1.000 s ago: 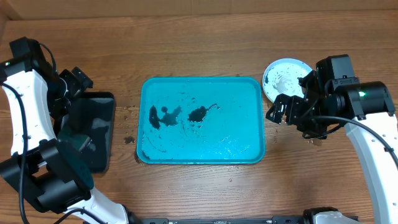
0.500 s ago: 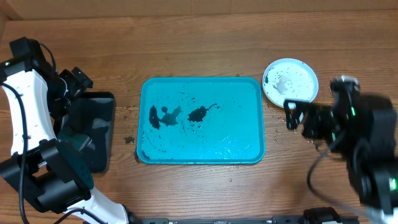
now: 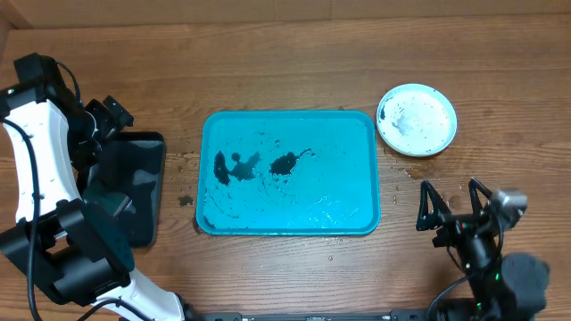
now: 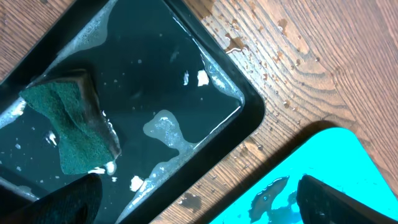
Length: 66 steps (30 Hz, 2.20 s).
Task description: Clean dirty plates on tray and stack at the side
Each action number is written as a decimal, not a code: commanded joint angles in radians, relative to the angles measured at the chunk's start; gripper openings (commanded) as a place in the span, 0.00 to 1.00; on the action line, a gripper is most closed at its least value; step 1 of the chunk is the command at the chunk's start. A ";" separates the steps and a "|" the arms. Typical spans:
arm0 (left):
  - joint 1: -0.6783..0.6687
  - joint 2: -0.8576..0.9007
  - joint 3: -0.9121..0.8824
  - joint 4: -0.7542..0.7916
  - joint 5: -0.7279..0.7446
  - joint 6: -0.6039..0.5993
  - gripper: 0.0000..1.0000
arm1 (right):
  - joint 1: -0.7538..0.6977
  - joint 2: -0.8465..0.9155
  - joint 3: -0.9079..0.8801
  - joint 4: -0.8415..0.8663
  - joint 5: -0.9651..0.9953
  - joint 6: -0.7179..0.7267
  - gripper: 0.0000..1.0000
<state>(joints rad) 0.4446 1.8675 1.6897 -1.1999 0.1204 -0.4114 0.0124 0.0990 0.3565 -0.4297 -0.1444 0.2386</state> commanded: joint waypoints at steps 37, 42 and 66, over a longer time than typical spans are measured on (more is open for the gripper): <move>0.000 -0.002 0.014 0.001 0.007 0.012 1.00 | 0.045 -0.096 -0.349 0.349 0.173 -0.102 1.00; 0.000 -0.002 0.014 0.001 0.007 0.011 1.00 | 0.045 -0.096 -0.349 0.349 0.173 -0.102 1.00; -0.005 0.004 0.013 -0.091 0.019 0.030 1.00 | 0.045 -0.096 -0.349 0.349 0.173 -0.101 1.00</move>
<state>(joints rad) 0.4446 1.8675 1.6897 -1.2587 0.1211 -0.4072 0.0532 0.0128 0.0181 -0.0834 0.0158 0.1440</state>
